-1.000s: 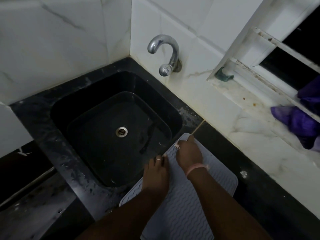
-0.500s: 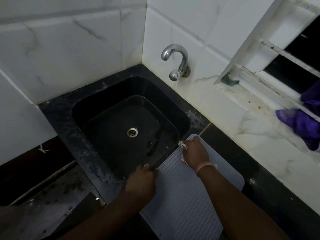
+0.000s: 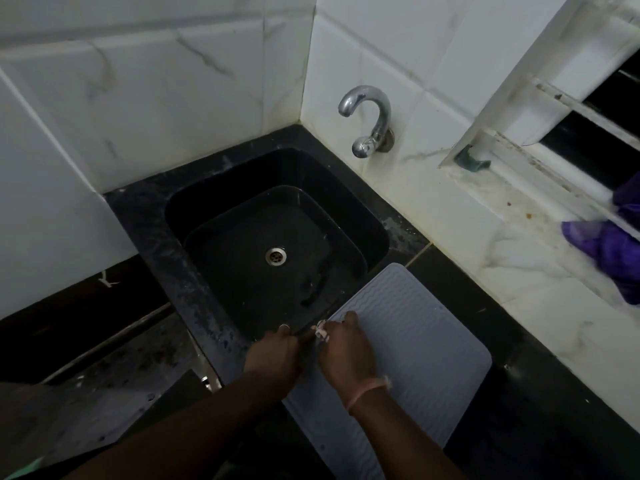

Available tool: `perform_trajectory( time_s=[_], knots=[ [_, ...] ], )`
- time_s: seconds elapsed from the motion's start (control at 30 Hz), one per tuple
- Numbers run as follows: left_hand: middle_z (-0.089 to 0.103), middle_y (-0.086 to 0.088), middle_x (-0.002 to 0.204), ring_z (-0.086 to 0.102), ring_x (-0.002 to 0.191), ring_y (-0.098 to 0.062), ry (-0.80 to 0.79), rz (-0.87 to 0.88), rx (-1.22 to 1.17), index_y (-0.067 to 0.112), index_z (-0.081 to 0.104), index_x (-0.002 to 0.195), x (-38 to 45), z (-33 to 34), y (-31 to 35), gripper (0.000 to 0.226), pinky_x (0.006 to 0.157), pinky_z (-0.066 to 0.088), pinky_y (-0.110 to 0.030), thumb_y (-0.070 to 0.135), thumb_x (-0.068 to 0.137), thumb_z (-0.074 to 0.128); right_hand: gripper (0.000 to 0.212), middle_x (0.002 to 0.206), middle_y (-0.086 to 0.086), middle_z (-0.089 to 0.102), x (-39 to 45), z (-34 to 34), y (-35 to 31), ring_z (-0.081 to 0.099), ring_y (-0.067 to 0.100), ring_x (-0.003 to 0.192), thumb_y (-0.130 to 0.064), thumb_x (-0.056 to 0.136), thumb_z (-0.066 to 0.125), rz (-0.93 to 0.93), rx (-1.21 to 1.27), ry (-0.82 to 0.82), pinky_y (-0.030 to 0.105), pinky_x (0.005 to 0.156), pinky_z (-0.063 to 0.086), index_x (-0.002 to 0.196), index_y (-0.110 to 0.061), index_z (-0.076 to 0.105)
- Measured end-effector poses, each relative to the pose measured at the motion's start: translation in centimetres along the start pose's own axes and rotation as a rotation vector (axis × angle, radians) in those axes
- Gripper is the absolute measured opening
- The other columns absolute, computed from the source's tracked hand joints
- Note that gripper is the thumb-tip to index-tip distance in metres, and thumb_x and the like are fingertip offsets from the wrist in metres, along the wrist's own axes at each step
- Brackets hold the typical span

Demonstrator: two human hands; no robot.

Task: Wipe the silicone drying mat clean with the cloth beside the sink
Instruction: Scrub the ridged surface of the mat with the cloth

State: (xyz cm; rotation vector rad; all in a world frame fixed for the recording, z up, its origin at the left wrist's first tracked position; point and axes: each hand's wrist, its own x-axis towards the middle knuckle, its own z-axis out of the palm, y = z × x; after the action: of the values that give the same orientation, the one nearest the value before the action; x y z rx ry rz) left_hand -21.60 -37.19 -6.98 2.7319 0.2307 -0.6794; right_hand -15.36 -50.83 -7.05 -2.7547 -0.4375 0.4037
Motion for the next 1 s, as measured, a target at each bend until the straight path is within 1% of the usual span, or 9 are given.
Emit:
perform_trajectory(
  time_s=[0.1, 0.2, 0.27, 0.33, 0.47, 0.63, 0.77, 0.9, 1.0],
  knots=[
    [0.042, -0.008, 0.143, 0.050, 0.125, -0.029, 0.014, -0.005, -0.021, 0.047, 0.020, 0.158, -0.7, 0.3, -0.2, 0.076, 0.090, 0.054, -0.041, 0.033, 0.095, 0.061, 0.011, 0.125, 0.005, 0.049, 0.6, -1.2, 0.9, 0.062, 0.017, 0.079, -0.020, 0.094, 0.061, -0.011, 0.051, -0.016, 0.032, 0.074, 0.056, 0.096, -0.019, 0.073],
    [0.043, -0.005, 0.147, 0.048, 0.128, -0.024, 0.077, -0.002, -0.050, 0.035, 0.035, 0.155, -1.8, 0.9, -0.7, 0.066, 0.091, 0.051, -0.036, 0.031, 0.095, 0.061, 0.010, 0.127, 0.004, 0.048, 2.6, -2.9, 2.9, 0.057, 0.010, 0.074, -0.022, 0.097, 0.062, 0.021, 0.021, 0.077, 0.025, 0.071, 0.052, 0.098, -0.019, 0.071],
    [0.051, -0.002, 0.138, 0.055, 0.118, -0.019, 0.130, 0.022, -0.080, 0.031, 0.049, 0.144, -2.6, 1.6, -1.1, 0.047, 0.085, 0.049, -0.030, 0.029, 0.098, 0.057, 0.013, 0.126, 0.005, 0.049, 3.1, -3.2, 3.9, 0.059, 0.012, 0.079, -0.021, 0.097, 0.062, 0.020, 0.007, 0.097, 0.027, 0.076, 0.056, 0.105, -0.018, 0.072],
    [0.056, 0.000, 0.131, 0.059, 0.109, -0.014, 0.183, 0.049, -0.127, 0.029, 0.054, 0.139, -2.9, 2.1, -1.6, 0.037, 0.082, 0.047, -0.024, 0.030, 0.102, 0.052, 0.021, 0.126, 0.005, 0.049, 2.5, -2.5, 3.8, 0.061, 0.015, 0.089, -0.018, 0.097, 0.061, -0.042, -0.008, 0.100, 0.028, 0.083, 0.055, 0.114, -0.020, 0.072],
    [0.067, 0.006, 0.113, 0.065, 0.101, -0.010, 0.282, 0.030, -0.208, 0.032, 0.067, 0.124, -3.1, 2.3, -2.3, 0.035, 0.082, 0.047, -0.023, 0.043, 0.107, 0.038, 0.026, 0.133, 0.007, 0.045, -1.7, 0.6, 0.5, 0.062, 0.023, 0.100, -0.017, 0.096, 0.054, -0.196, -0.050, 0.040, 0.032, 0.083, 0.054, 0.115, -0.024, 0.070],
    [0.072, 0.011, 0.114, 0.068, 0.105, -0.012, 0.339, 0.010, -0.246, 0.043, 0.067, 0.128, -4.1, 2.1, -2.4, 0.030, 0.081, 0.047, -0.027, 0.036, 0.100, 0.057, 0.034, 0.155, 0.013, 0.028, -5.0, 2.3, -2.7, 0.057, 0.032, 0.114, -0.025, 0.101, 0.051, -0.205, -0.133, -0.133, 0.044, 0.093, 0.052, 0.132, -0.019, 0.062],
    [0.067, 0.010, 0.120, 0.064, 0.110, -0.009, 0.304, 0.020, -0.231, 0.043, 0.061, 0.135, -4.5, 1.7, -2.1, 0.034, 0.078, 0.039, -0.021, 0.036, 0.102, 0.054, 0.032, 0.144, 0.009, 0.036, -4.6, 1.5, -1.3, 0.059, 0.030, 0.108, -0.023, 0.094, 0.058, -0.293, -0.076, -0.145, 0.041, 0.085, 0.055, 0.124, -0.025, 0.068],
    [0.061, 0.009, 0.129, 0.059, 0.116, -0.007, 0.223, 0.016, -0.202, 0.040, 0.050, 0.145, -4.3, 1.5, -1.9, 0.042, 0.085, 0.041, -0.020, 0.038, 0.103, 0.051, 0.025, 0.139, 0.013, 0.043, -3.2, 0.2, -0.2, 0.059, 0.032, 0.103, -0.015, 0.093, 0.055, -0.292, -0.090, -0.051, 0.039, 0.079, 0.054, 0.111, -0.016, 0.072],
    [0.067, 0.008, 0.112, 0.066, 0.104, -0.012, 0.227, -0.026, -0.135, 0.040, 0.062, 0.127, -3.9, 1.5, -1.7, 0.029, 0.080, 0.051, -0.027, 0.043, 0.102, 0.048, 0.021, 0.128, 0.009, 0.046, -3.8, 0.6, -0.4, 0.060, 0.030, 0.099, -0.018, 0.093, 0.059, -0.317, -0.045, -0.083, 0.038, 0.079, 0.053, 0.109, -0.018, 0.072]
  ],
)
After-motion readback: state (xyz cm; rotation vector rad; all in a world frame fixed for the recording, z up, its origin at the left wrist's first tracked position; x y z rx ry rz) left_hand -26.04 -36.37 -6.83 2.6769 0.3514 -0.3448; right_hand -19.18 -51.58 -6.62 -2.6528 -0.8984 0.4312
